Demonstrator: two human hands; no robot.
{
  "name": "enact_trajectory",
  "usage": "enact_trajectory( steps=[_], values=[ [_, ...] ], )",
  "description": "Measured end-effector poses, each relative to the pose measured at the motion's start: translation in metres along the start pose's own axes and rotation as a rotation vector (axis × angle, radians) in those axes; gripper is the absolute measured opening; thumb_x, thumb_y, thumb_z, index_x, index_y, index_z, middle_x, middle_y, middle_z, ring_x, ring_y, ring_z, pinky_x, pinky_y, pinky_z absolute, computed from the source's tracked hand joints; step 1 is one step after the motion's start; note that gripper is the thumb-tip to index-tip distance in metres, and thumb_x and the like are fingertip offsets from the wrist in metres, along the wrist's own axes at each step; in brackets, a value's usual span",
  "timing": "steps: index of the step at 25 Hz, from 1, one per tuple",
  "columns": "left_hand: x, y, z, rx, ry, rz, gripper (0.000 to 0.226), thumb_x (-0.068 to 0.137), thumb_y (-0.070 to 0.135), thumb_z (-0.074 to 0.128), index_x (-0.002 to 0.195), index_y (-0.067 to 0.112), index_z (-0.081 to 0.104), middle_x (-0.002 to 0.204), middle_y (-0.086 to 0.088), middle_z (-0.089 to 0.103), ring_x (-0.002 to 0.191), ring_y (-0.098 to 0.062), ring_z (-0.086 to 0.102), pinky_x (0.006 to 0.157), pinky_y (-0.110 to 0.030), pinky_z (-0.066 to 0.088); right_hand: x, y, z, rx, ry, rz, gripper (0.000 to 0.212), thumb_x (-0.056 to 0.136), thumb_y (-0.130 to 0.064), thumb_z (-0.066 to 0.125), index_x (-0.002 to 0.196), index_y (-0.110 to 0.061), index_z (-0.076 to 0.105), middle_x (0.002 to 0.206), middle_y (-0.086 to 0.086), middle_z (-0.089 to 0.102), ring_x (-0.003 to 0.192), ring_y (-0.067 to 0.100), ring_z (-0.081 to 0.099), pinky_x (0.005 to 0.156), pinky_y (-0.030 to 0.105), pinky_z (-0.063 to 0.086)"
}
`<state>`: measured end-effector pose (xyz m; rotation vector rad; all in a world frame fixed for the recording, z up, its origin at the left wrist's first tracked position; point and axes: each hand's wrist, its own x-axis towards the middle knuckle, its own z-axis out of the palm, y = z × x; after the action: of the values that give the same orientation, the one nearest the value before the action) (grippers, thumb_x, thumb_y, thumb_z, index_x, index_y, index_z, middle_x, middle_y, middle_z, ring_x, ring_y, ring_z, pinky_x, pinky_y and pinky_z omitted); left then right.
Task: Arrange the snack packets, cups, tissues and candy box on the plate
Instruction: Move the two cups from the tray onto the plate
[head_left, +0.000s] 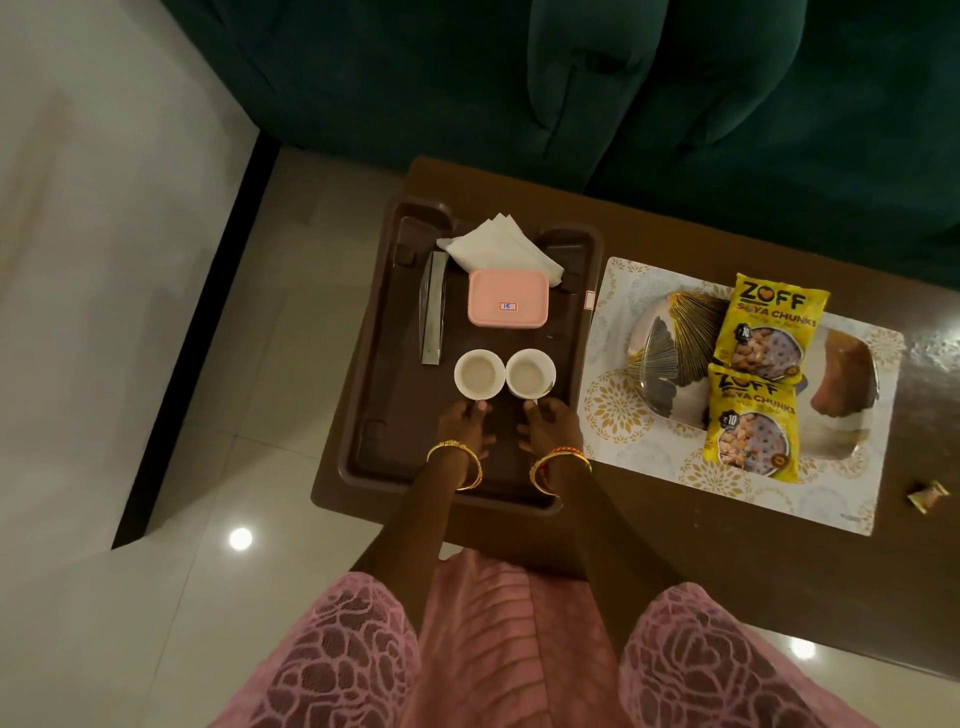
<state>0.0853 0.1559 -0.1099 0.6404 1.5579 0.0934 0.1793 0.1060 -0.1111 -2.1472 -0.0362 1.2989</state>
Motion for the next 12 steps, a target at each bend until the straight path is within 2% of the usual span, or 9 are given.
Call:
enact_trajectory(
  steps=[2,4,5,9,12],
  values=[
    [0.001,-0.002,0.000,-0.010,0.005,0.018,0.019,0.098,0.022,0.043,0.101,0.010,0.057,0.106,-0.006,0.056,0.064,-0.014,0.055,0.063,-0.026,0.041,0.002,0.000,0.002,-0.009,0.018,-0.019,0.008,0.091,-0.022,0.055,0.094,-0.016,0.060,0.097,0.016,0.069,0.092,0.033,0.066,0.084,0.053,0.054],
    [0.000,-0.001,0.001,-0.021,0.020,0.036,0.018,0.098,0.021,0.043,0.084,0.016,0.054,0.104,-0.005,0.056,0.064,-0.013,0.055,0.063,-0.026,0.041,0.005,0.000,0.001,-0.007,0.032,-0.019,0.012,0.089,-0.020,0.058,0.095,-0.013,0.065,0.096,0.017,0.070,0.092,0.033,0.066,0.085,0.052,0.054],
    [0.000,-0.001,0.002,-0.026,0.028,0.043,0.019,0.098,0.021,0.043,0.082,0.017,0.052,0.103,-0.005,0.055,0.064,-0.013,0.055,0.063,-0.026,0.040,0.007,0.001,-0.001,-0.009,0.047,-0.026,0.012,0.088,-0.018,0.059,0.094,-0.011,0.067,0.095,0.017,0.071,0.091,0.033,0.067,0.085,0.052,0.054],
    [-0.005,-0.001,0.002,-0.038,0.046,0.060,0.019,0.098,0.020,0.041,0.082,0.016,0.051,0.103,-0.006,0.054,0.064,-0.013,0.055,0.063,-0.027,0.041,0.000,0.001,-0.012,0.016,0.067,-0.065,0.013,0.086,-0.016,0.061,0.093,-0.008,0.069,0.088,0.017,0.073,0.085,0.030,0.069,0.085,0.049,0.055],
    [-0.019,-0.006,0.006,-0.033,0.060,0.094,0.012,0.099,0.021,0.040,0.097,0.014,0.050,0.104,-0.006,0.055,0.065,-0.012,0.056,0.068,-0.030,0.043,-0.015,-0.001,-0.026,0.048,0.070,-0.143,0.013,0.087,-0.015,0.060,0.094,-0.008,0.069,0.082,0.012,0.072,0.084,0.027,0.070,0.086,0.048,0.055]
  ],
)
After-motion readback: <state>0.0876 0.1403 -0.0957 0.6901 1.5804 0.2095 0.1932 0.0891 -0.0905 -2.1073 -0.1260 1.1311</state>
